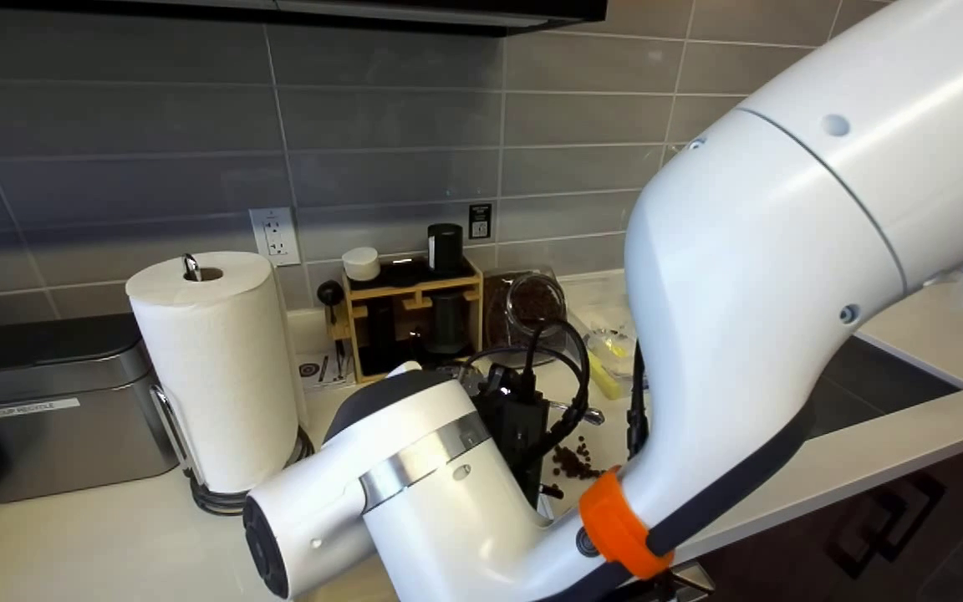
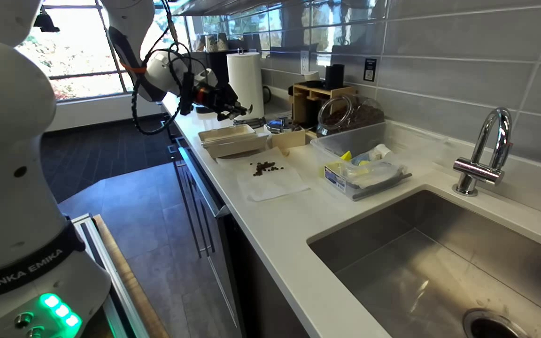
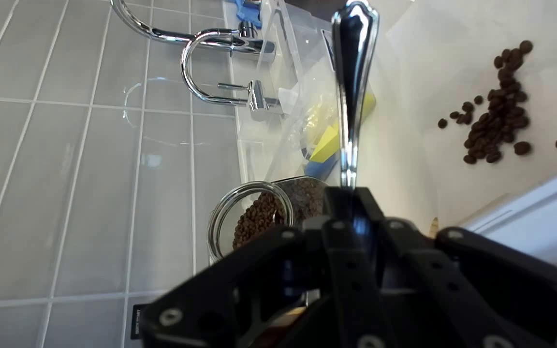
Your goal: Use the silver spoon to put the coffee beans from the napkin into the food pack.
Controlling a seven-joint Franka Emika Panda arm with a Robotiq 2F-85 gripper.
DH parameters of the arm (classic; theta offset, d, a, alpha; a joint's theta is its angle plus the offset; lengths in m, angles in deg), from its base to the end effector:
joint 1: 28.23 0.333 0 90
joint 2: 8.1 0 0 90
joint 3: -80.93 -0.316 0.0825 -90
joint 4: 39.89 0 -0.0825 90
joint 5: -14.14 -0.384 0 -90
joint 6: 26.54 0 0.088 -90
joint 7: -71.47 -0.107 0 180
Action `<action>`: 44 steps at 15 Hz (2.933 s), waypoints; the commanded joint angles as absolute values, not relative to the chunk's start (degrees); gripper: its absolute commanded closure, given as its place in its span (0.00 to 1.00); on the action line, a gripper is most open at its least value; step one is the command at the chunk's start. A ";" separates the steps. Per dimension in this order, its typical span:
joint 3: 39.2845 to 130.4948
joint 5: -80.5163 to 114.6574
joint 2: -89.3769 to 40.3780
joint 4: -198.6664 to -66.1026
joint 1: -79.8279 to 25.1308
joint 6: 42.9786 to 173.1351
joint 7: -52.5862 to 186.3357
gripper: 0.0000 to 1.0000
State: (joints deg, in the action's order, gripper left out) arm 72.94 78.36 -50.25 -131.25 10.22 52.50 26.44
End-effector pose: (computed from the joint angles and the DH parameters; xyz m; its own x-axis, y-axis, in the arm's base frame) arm 0.5128 0.3631 0.2167 0.9395 0.3295 -0.0934 0.1723 -0.2190 0.9604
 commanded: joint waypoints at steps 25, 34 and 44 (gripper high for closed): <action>72.74 44.25 -25.76 -158.63 -12.53 89.05 30.27 0.92; 73.72 32.98 -25.36 -158.31 -16.85 89.96 44.91 0.98; 76.74 24.58 -26.61 -161.33 -23.04 98.13 63.79 0.98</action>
State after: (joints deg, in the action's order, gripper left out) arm 76.50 27.57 -26.09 -159.44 -21.74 94.28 58.96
